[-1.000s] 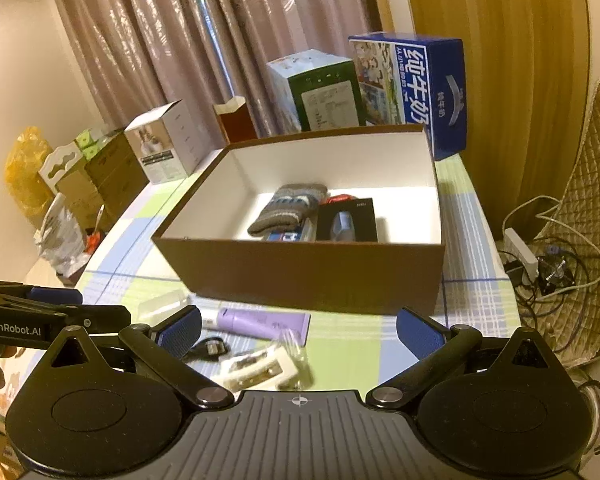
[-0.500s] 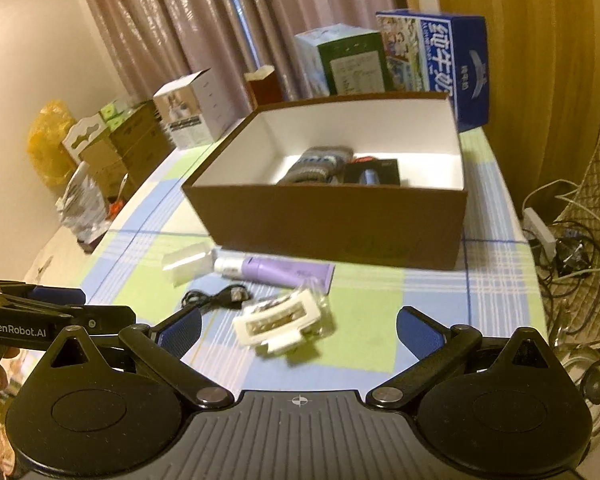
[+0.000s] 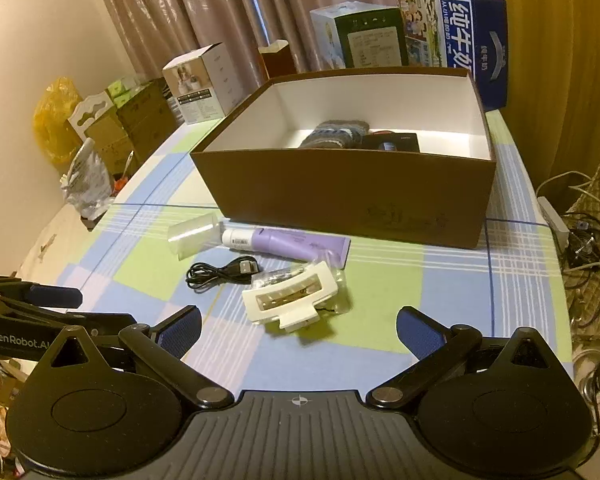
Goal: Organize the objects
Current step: 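Grasp the white plastic clip with the right tool while the left tool moves toward the black cable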
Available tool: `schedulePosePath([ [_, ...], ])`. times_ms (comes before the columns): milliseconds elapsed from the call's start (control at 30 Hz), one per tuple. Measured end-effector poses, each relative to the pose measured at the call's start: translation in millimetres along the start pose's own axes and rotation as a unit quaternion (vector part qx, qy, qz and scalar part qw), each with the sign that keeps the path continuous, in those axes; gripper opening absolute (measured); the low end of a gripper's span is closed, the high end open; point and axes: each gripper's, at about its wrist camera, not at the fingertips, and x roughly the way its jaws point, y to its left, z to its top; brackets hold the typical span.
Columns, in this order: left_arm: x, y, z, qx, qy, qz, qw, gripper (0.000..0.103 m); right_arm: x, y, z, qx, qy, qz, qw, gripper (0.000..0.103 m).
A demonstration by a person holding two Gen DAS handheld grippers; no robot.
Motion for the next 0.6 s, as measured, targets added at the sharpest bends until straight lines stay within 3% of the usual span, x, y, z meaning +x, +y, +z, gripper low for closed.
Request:
schedulePosePath([
  [600,41,42,10,-0.019,0.032,0.012,0.9992,0.091,67,11,0,-0.057,0.033,-0.013,0.998,0.101],
])
